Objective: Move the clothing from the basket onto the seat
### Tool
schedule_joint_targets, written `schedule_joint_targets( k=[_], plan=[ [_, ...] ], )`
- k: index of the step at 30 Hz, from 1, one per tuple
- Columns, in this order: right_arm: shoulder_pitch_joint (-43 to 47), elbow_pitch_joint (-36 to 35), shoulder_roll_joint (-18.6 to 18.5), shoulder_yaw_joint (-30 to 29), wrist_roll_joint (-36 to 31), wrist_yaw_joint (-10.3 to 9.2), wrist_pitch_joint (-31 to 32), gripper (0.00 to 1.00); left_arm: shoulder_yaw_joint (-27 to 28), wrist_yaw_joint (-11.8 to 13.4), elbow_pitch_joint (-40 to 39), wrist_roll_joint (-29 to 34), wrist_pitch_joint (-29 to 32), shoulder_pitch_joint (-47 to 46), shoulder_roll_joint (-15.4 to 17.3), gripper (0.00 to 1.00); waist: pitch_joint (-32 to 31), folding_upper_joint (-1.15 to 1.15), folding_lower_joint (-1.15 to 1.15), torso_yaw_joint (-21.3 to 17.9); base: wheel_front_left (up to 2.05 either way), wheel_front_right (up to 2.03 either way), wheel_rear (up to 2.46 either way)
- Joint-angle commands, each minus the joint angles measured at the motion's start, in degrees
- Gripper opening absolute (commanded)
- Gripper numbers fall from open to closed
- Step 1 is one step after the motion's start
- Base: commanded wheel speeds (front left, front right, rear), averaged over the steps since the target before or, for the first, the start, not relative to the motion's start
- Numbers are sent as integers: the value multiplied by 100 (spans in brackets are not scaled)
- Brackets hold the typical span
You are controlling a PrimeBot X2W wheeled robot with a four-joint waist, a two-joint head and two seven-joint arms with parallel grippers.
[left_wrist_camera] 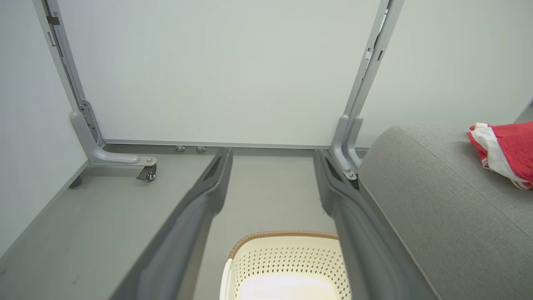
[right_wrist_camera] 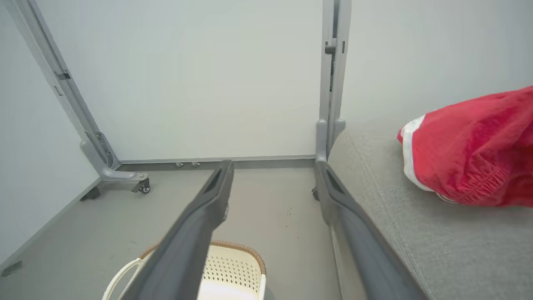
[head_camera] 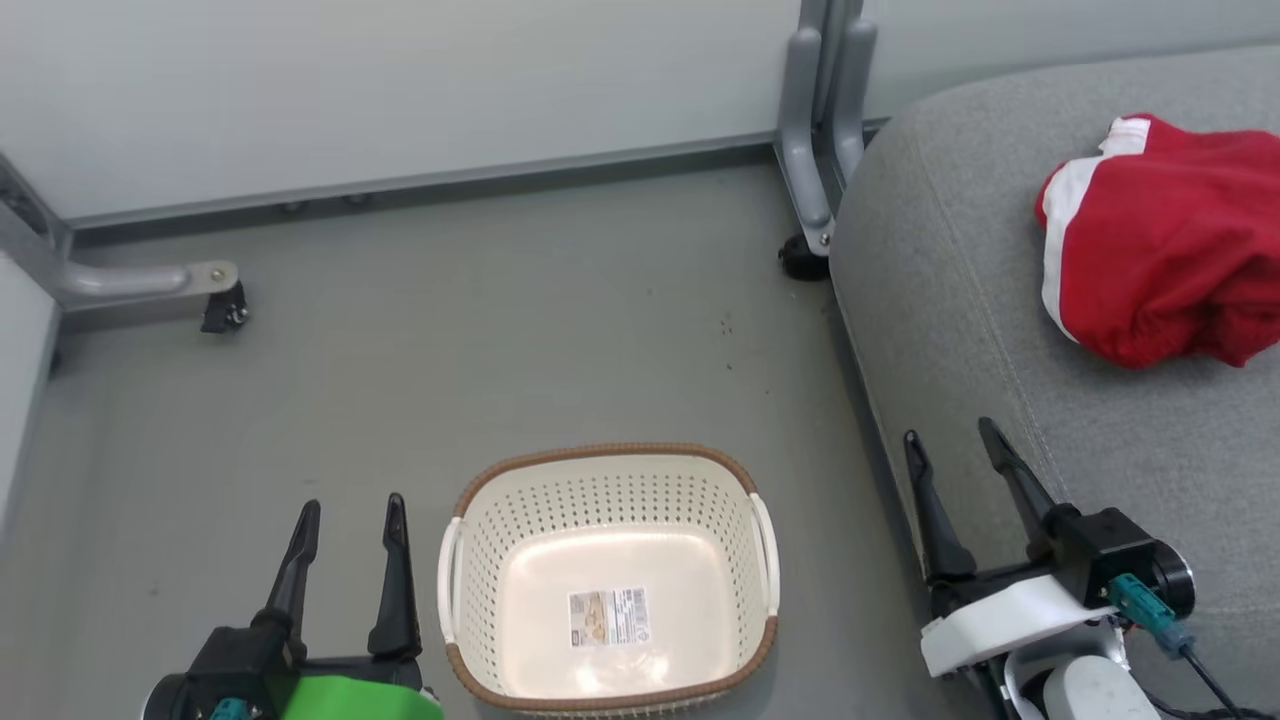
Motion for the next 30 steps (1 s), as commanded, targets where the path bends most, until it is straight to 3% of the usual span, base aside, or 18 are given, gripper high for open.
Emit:
schedule_joint_targets(
  k=[1,16,30],
  plan=[
    [128,-104,-22,88,11,-8,-18,100,143,-62,-64,148,-15,179,-62,100,-475,0,1,340,0,0,0],
    [565,-608,-21,294,29,-8,-18,100,891,-578,-264,904,-10,757,-500,100,-729,0,1,171,0,0,0],
    [687,-555,-20,329,-108,-8,-18,100,963,-704,-143,883,-10,767,-543,100,-779,0,1,143,0,0,0]
  ],
)
